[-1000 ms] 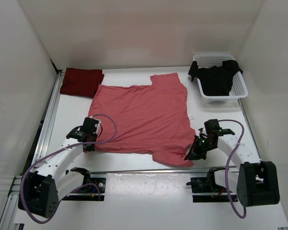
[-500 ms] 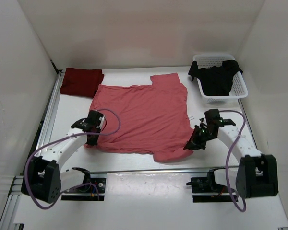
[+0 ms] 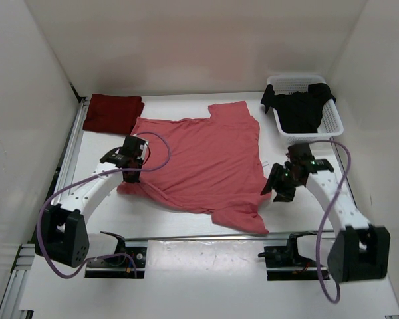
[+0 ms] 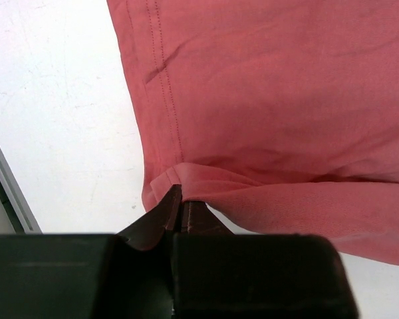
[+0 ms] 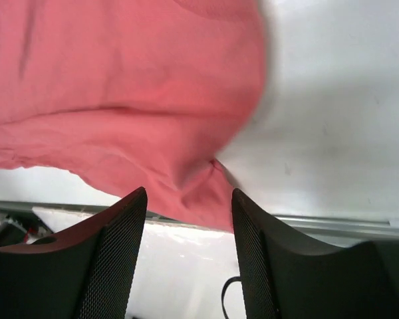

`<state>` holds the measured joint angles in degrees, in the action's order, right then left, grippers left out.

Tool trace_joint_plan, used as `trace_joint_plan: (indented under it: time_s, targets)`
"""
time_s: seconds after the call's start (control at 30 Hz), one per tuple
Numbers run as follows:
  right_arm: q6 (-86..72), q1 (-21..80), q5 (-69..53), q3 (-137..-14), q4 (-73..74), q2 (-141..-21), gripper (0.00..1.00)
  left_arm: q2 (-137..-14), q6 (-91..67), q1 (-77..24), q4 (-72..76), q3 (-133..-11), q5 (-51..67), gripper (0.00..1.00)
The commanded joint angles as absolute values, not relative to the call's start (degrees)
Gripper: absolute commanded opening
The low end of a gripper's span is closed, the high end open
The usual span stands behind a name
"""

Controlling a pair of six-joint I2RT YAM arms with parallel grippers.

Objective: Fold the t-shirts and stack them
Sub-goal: Flatten out the tshirt

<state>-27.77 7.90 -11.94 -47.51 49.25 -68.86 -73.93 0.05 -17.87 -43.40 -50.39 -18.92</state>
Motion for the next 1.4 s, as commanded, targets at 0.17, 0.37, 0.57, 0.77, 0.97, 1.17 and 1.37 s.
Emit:
trace_joint_plan:
  time_s: [0.17, 0.37, 0.57, 0.77, 0.97, 1.17, 1.37]
  targets:
    - [-36.6, 8.7, -8.8, -33.6, 54.3, -54.4, 0.59, -70.6, 0.0, -18.1, -43.2, -48.3, -19.8, 0.1]
    - [-37.9, 9.2, -10.2, -30.0, 54.1, -50.4, 0.59, -70.6, 0.0, -18.1, -43.2, -48.3, -19.8, 0.1]
    - [-37.4, 14.6, -11.3, -30.0, 52.9, -49.2, 0.59, -70.0, 0.0, -18.1, -43.2, -47.1, -19.8, 0.1]
    - [-43.8, 25.5, -3.5, -30.0, 52.9, -51.0, 0.59, -70.0, 0.0, -18.1, -43.2, -47.1, -19.8, 0.1]
    - [-45.5, 30.9, 3.2, -31.4, 50.5, -58.4, 0.59, -69.5, 0.0, -18.1, -43.2, -46.6, -19.8, 0.1]
    - [-43.6, 31.5, 4.7, -30.8, 46.4, -58.4, 0.59, -68.2, 0.0, -18.1, -43.2, -45.4, -19.8, 0.1]
    - [-42.8, 33.4, -1.1, -28.6, 42.2, -57.5, 0.43, -67.7, 0.0, -18.1, -43.2, -44.9, -20.4, 0.1]
